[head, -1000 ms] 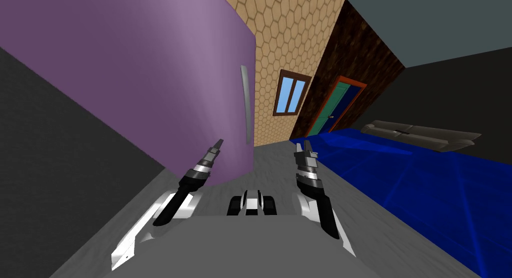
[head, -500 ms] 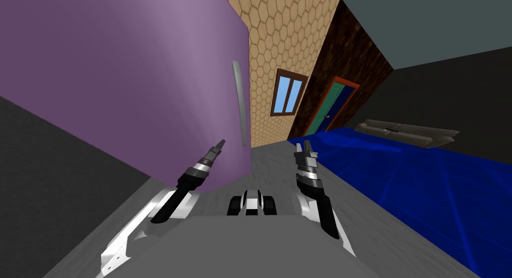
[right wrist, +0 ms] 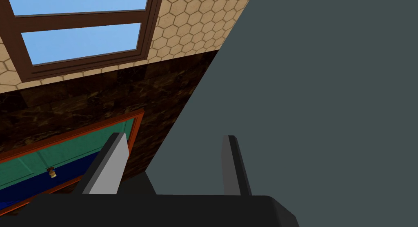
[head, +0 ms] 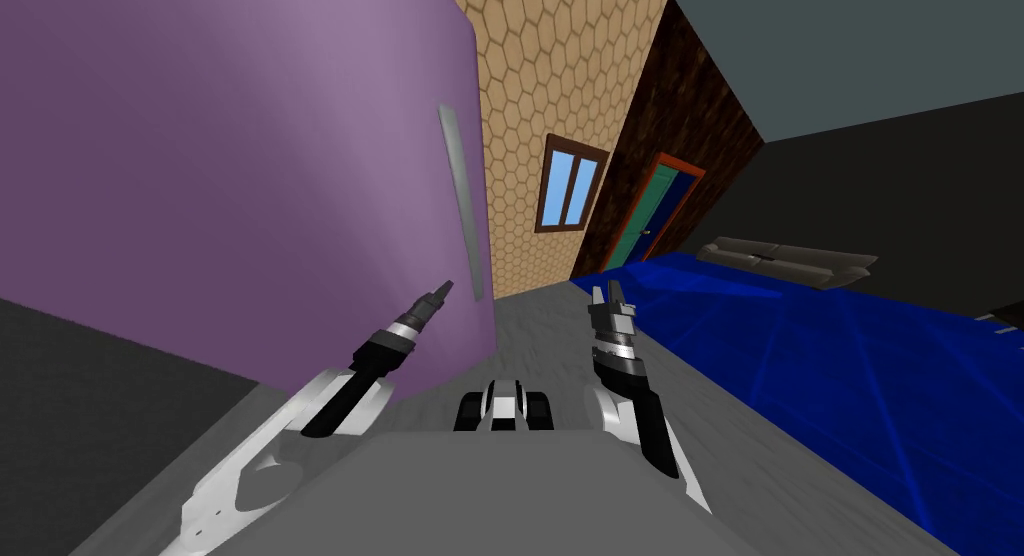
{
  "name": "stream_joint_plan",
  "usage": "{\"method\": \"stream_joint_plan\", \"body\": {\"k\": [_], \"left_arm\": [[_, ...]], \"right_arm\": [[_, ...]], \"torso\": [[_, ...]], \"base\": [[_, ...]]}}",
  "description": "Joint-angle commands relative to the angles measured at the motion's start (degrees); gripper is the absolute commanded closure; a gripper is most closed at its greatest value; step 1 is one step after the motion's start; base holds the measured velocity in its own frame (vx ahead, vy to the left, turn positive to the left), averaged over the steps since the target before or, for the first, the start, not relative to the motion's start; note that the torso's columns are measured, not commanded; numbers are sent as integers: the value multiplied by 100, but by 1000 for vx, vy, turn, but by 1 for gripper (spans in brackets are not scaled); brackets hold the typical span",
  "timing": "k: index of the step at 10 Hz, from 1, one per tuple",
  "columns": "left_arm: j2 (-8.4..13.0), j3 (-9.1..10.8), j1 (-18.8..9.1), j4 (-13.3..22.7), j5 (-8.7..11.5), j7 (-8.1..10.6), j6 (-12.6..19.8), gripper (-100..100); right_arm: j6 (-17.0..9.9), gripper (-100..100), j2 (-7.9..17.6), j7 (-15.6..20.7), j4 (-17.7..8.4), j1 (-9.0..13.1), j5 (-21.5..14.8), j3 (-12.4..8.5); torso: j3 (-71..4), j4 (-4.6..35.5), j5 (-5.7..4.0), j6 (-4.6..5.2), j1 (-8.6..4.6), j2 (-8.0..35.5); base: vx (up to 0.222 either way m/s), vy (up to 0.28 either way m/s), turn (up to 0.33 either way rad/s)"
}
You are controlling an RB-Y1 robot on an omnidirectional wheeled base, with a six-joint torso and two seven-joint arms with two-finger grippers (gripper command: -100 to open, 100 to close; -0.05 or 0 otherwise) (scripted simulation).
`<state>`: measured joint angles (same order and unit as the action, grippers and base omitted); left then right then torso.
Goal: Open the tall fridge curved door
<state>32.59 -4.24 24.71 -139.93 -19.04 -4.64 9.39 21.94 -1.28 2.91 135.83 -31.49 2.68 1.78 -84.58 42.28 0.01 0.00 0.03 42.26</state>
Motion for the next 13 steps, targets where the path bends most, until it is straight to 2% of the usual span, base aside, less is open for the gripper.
{"method": "stream_joint_plan", "body": {"k": [1,5,9,10,12,13], "left_arm": [[348,-15,-60,-88,-168,36,451,-100],[824,-39,-150,-290,-400,82,1058,-100],[1155,-56,-207,-681,-551,112,1450,-100],[1114,-60,-214,-607,-524,104,1402,-100],[1243,-42,-135,-897,-502,126,1635,-100],[1209,-40,-143,-824,-512,123,1559,-100]], "right_arm": [[0,0,0,0,0,0,0,0],[0,0,0,0,0,0,0,0],[0,0,0,0,0,0,0,0],[0,0,0,0,0,1,0,0],[0,0,0,0,0,0,0,0],[0,0,0,0,0,0,0,-1]], "torso": [[-2,-1,0,0,-1,-5],[6,3,-1,0,-3,10],[7,3,-1,0,-4,11],[8,4,-1,0,-3,12],[1,1,0,-1,1,-1],[-12,-6,0,0,0,-19]], "base": [[150,-64,-90],[125,-39,-79],[93,-32,-49],[32,-12,-7],[106,-13,8],[60,-2,3]]}}
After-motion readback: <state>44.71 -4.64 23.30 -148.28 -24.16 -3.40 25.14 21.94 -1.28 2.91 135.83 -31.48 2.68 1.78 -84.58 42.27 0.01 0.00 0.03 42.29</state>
